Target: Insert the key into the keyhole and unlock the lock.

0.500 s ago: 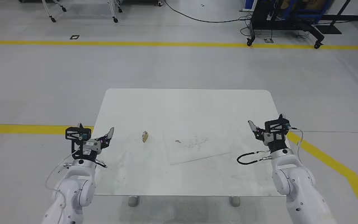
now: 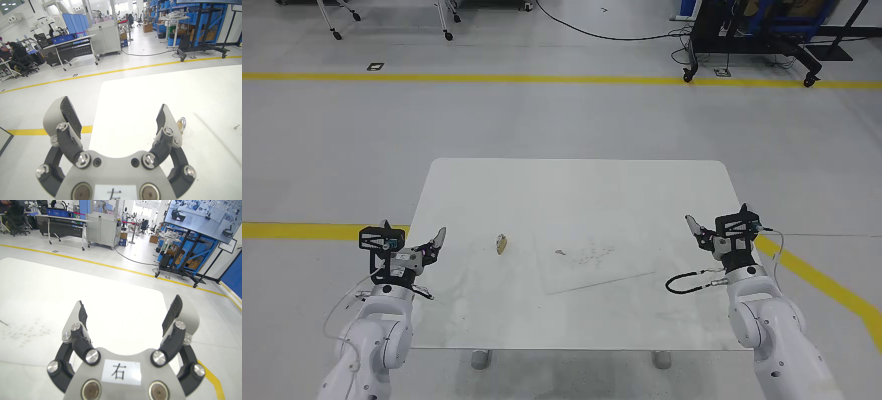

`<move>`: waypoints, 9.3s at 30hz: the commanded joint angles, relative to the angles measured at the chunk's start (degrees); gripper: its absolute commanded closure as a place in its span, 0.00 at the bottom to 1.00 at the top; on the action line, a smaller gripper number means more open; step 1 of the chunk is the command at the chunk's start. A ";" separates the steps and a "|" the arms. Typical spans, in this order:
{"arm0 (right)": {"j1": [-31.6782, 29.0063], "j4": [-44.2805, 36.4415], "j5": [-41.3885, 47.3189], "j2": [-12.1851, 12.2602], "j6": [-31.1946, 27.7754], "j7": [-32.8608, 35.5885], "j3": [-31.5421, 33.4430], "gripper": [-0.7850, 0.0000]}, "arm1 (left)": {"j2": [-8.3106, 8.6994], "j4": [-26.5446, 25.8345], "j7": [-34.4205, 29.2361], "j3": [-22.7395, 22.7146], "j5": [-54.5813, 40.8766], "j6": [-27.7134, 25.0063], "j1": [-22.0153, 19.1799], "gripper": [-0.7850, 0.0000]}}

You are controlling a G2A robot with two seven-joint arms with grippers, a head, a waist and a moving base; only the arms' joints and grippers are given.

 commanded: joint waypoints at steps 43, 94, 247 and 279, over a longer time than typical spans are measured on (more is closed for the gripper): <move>18.44 10.47 1.49 -1.98 -29.92 10.25 -25.38 0.00 | 0.00 0.00 0.00 0.00 0.00 0.00 0.00 0.00; 45.65 42.37 -3.70 -9.13 -34.68 3.81 -46.80 1.00 | 0.00 0.00 0.00 0.00 0.00 0.00 0.00 0.00; 47.45 55.82 75.38 -12.77 -58.00 16.24 -41.24 1.00 | -3.81 54.48 -46.28 44.89 -103.48 -58.00 -50.65 0.70; 47.59 55.47 72.87 -12.51 -58.00 22.96 -41.03 1.00 | -5.31 59.36 -46.28 44.36 -105.80 -58.00 -51.98 1.00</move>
